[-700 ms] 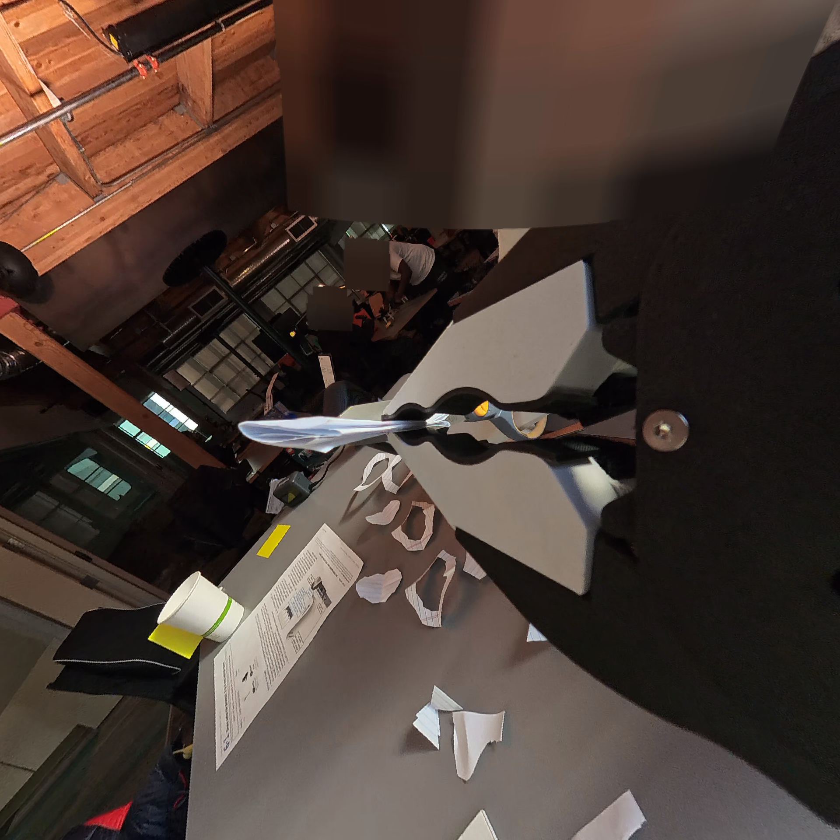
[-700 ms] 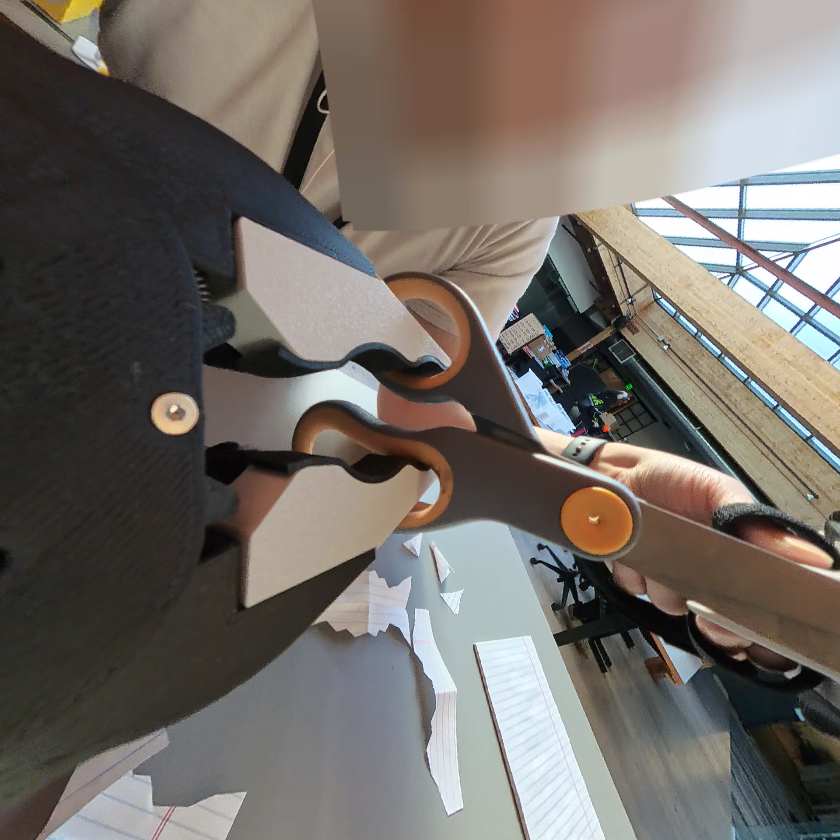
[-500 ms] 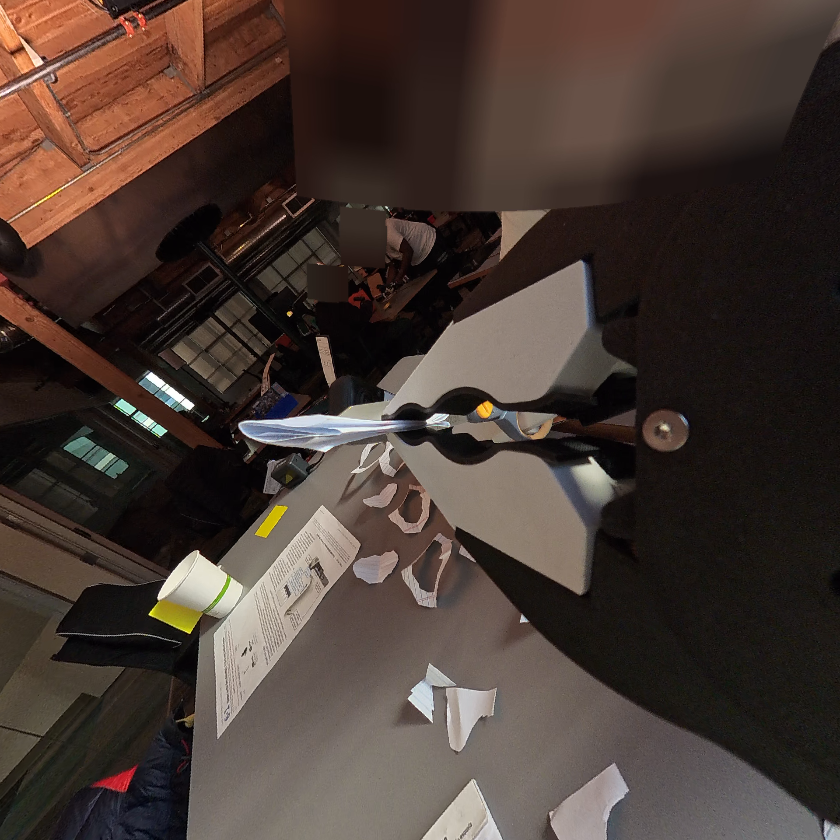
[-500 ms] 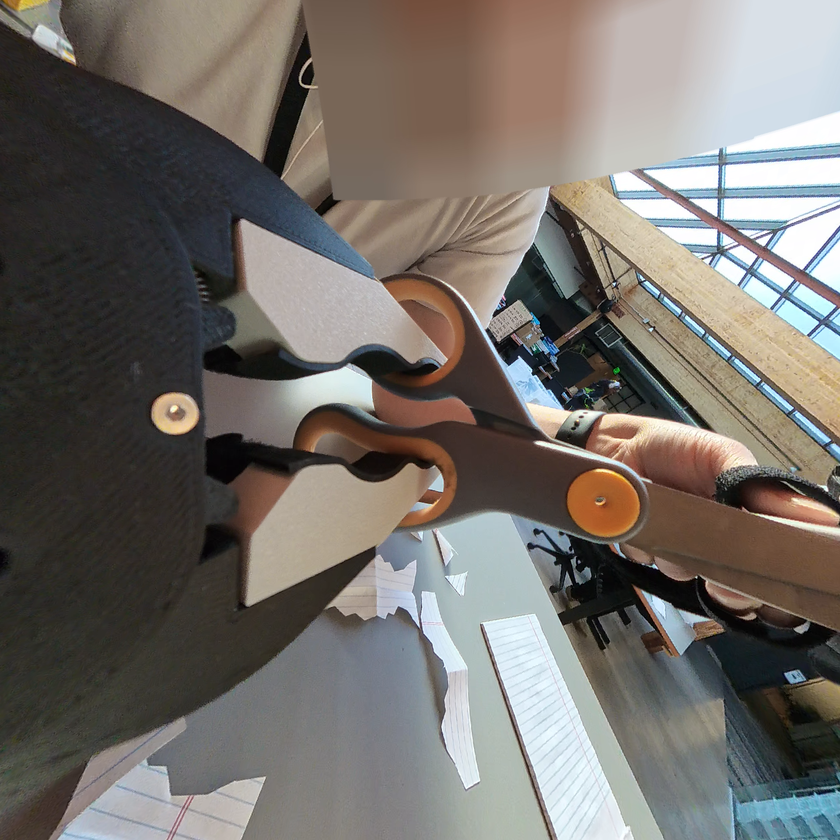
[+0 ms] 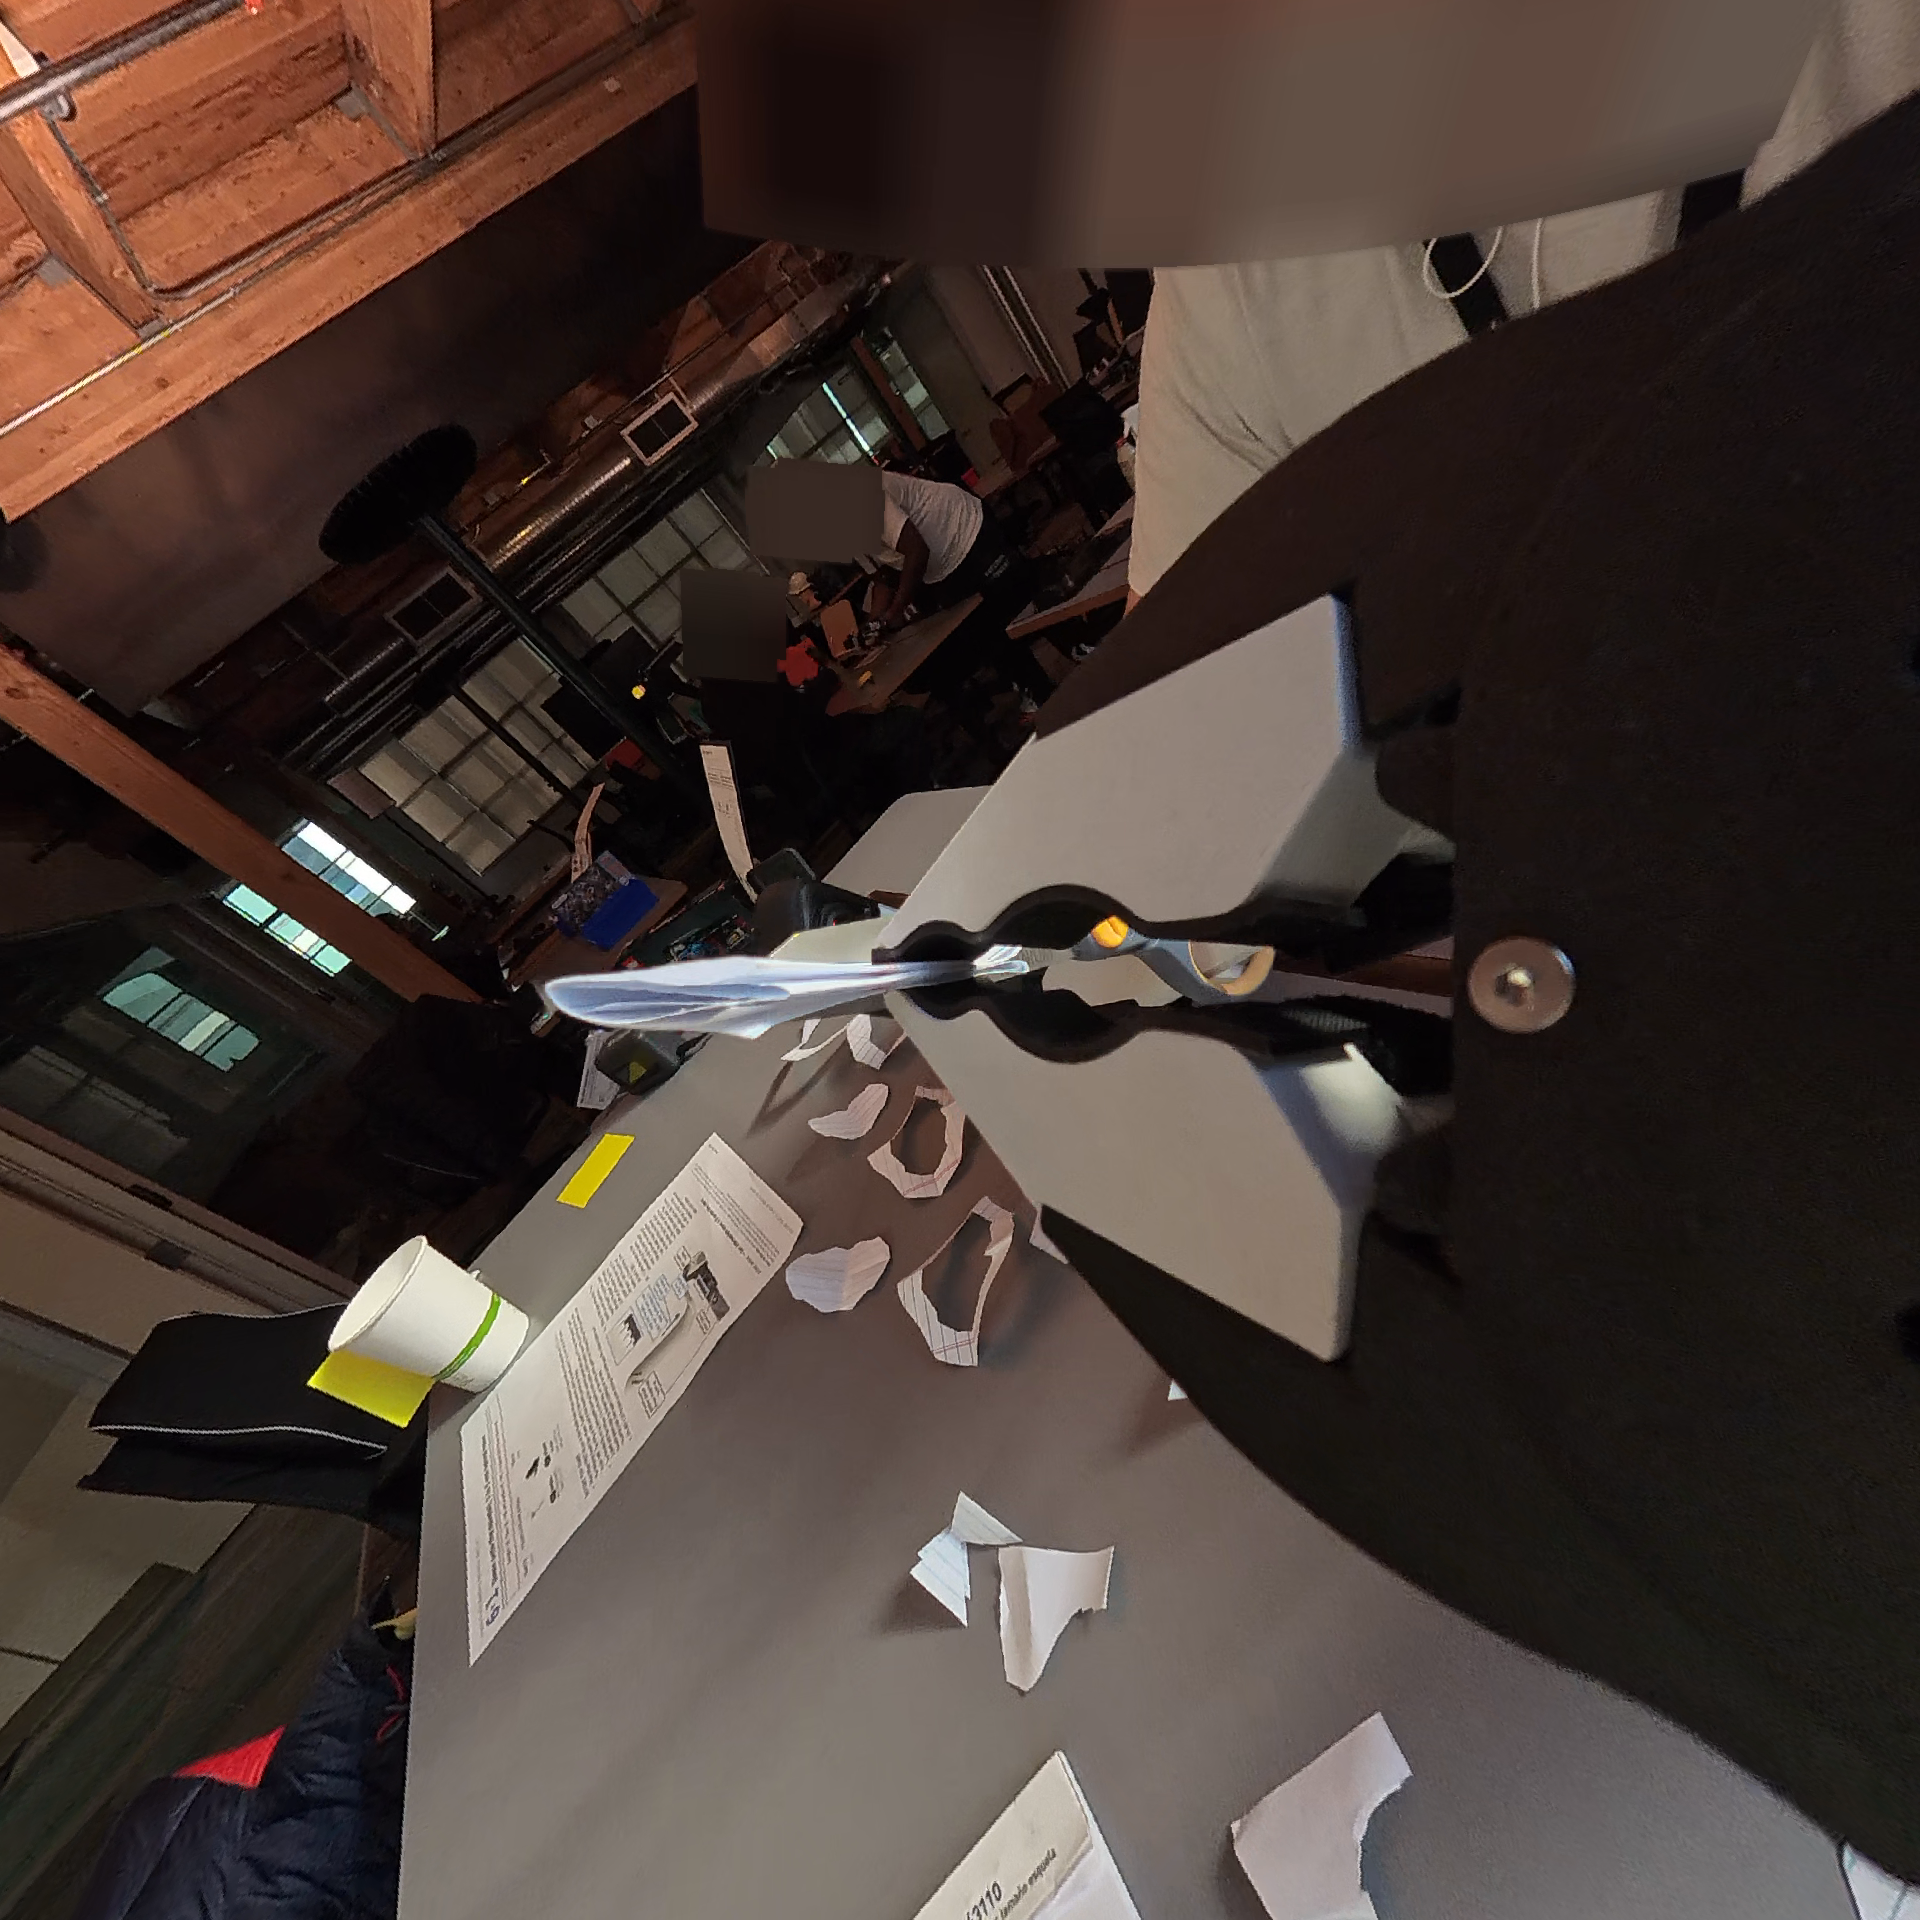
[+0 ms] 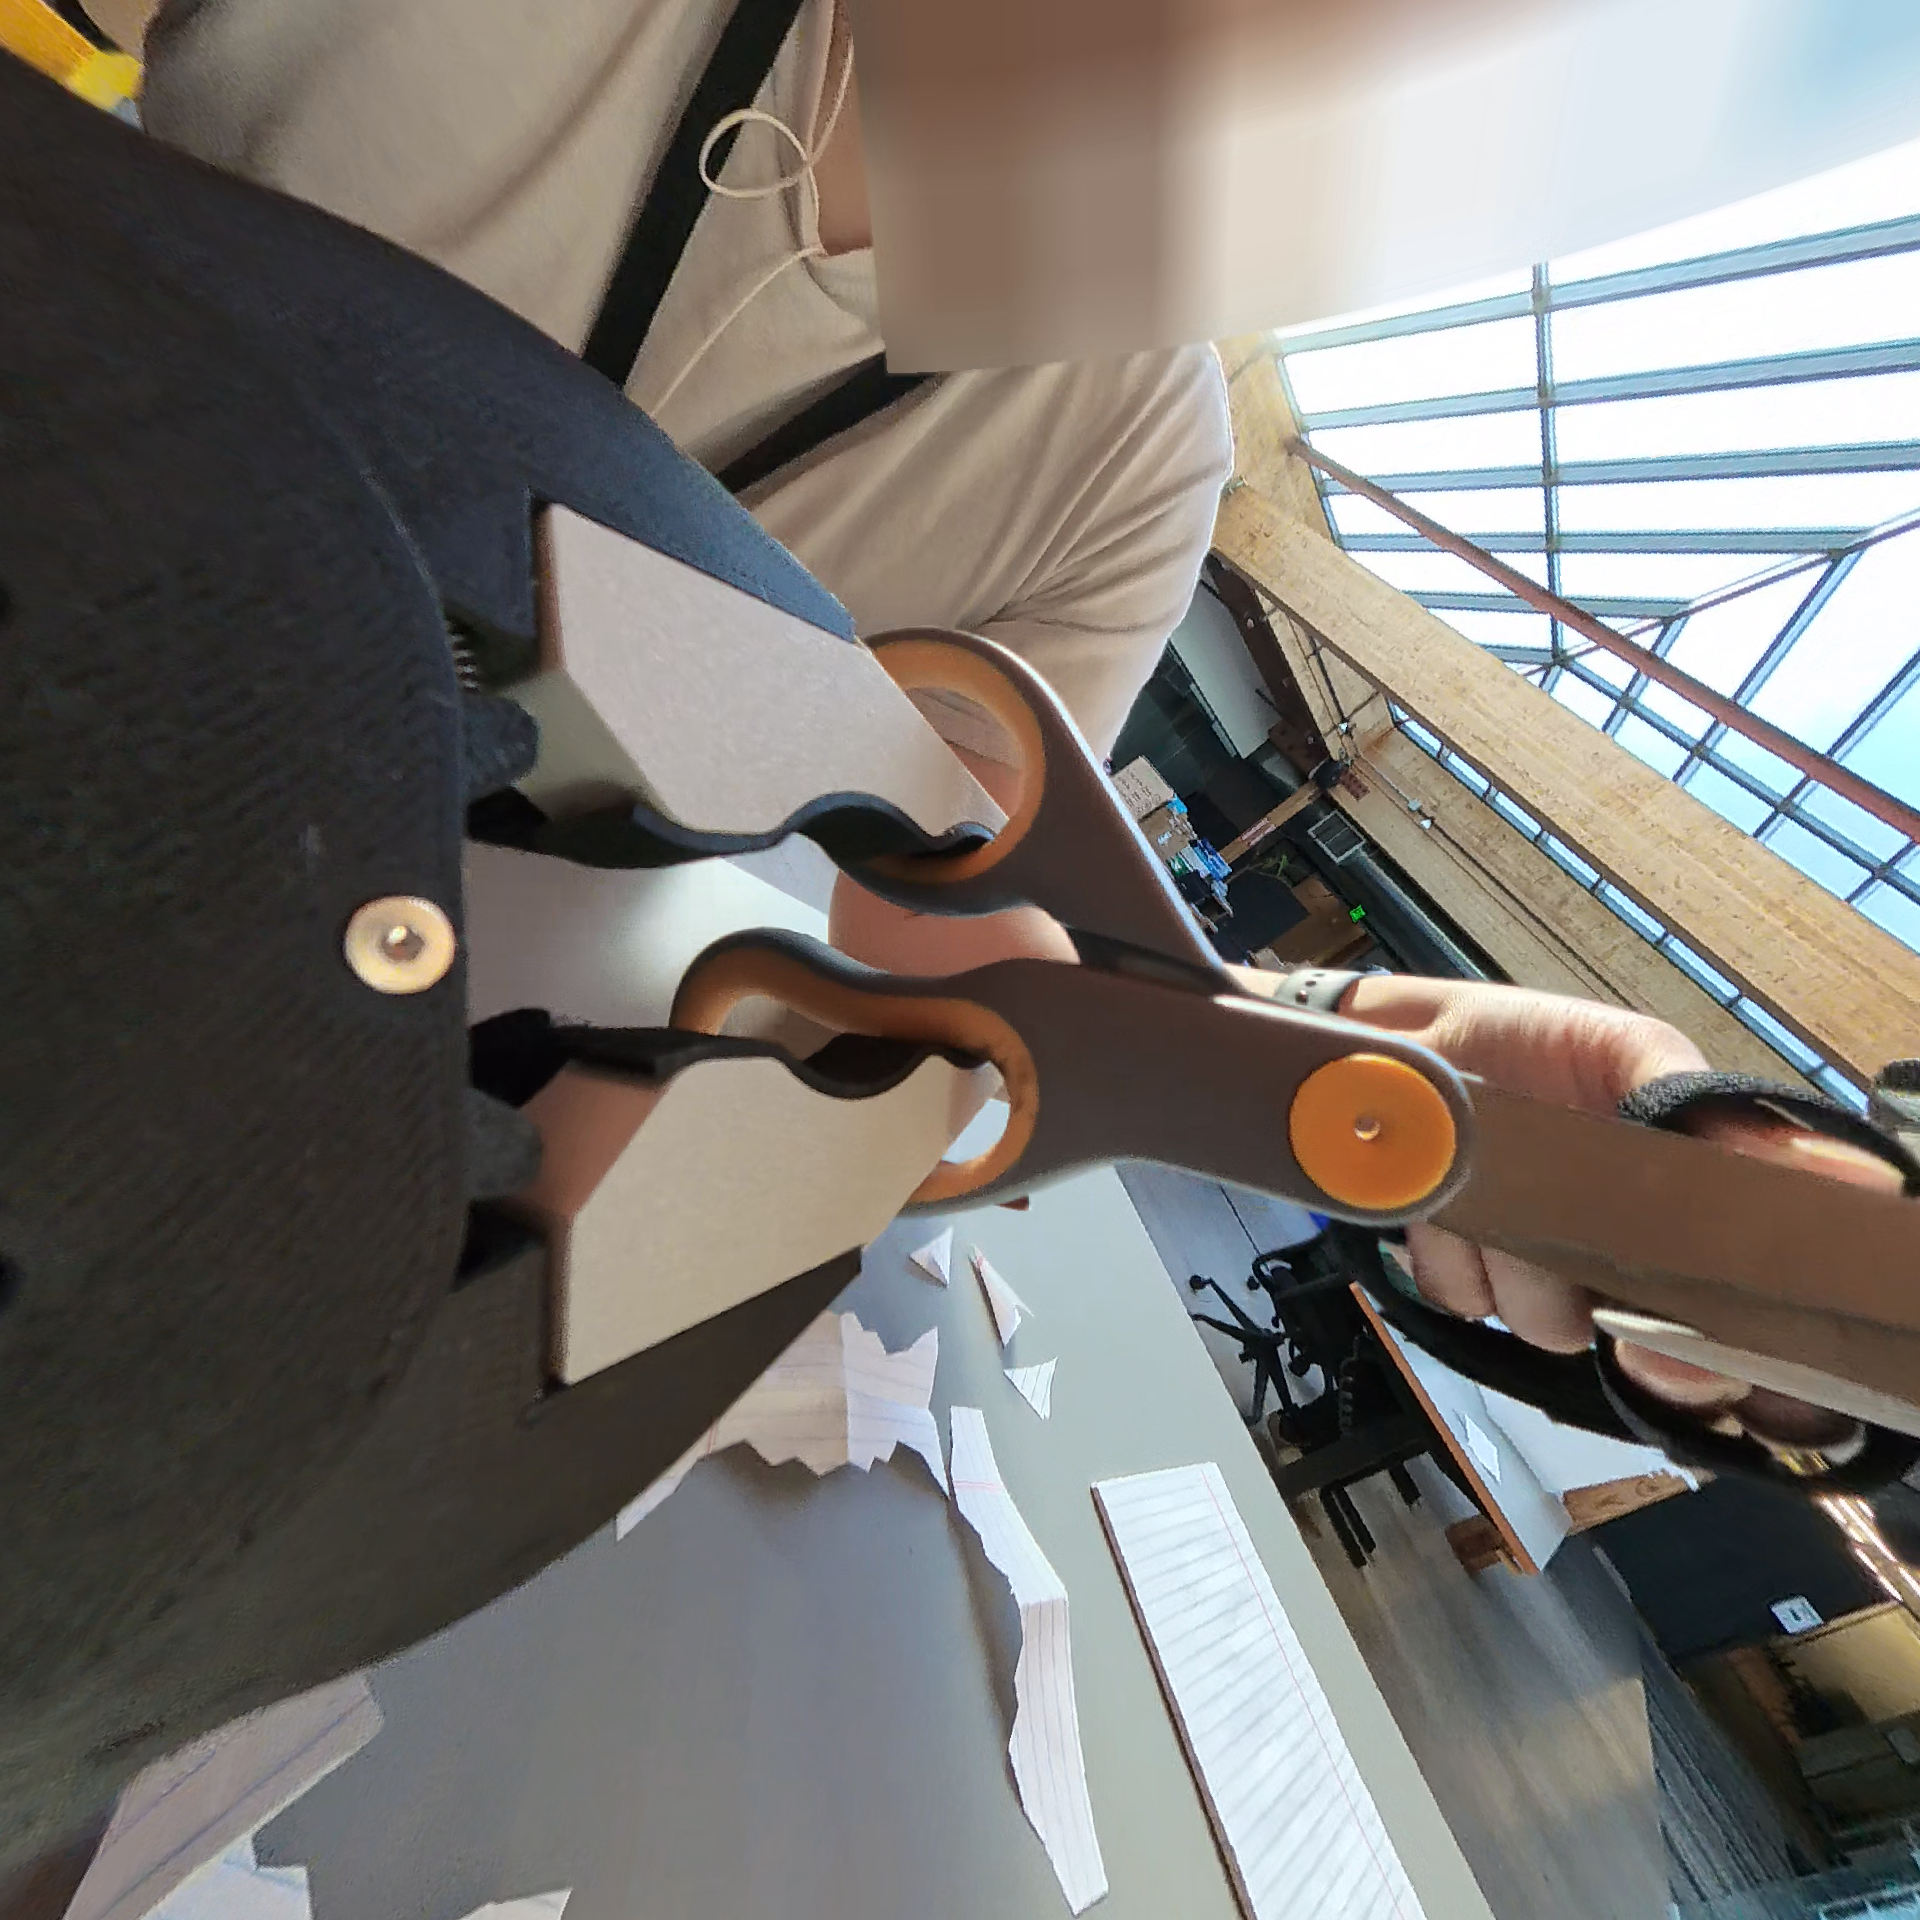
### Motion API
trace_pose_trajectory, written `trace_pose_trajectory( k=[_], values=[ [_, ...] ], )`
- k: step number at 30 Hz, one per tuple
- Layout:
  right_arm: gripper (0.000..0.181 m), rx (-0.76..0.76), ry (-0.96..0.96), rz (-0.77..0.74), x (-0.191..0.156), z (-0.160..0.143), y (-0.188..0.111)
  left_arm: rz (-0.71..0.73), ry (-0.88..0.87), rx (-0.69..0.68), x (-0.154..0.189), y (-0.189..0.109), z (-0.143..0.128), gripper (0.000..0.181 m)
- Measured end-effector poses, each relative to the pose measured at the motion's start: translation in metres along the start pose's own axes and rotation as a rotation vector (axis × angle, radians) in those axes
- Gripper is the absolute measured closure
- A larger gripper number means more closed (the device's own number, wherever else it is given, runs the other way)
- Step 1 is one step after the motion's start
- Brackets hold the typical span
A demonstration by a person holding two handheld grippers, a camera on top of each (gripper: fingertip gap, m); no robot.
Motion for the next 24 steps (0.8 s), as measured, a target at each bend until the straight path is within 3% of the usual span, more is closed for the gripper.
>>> trace_pose_trajectory(
  k=[13, 24],
  values=[
    [0.146, -0.098, -0.005, 0.004, -0.0041, -0.0032, -0.0015, -0.064, -0.009, -0.038, 0.0008, 0.0059, -0.0053, 0.181],
    [0.145, -0.042, 0.036, 0.047, -0.0046, -0.0027, -0.0042, -0.04, -0.002, -0.055, -0.0009, -0.0006, -0.0052, 0.181]
  ],
)
Point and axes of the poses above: each gripper's, where its closed fingertips meet, y out along the fingers, z out of its top, x = y × z across the jaws, the point moved 8 cm from there along -y, back along the fingers, and after that the axes turned 11 degrees about y, right-handed, at the moved point
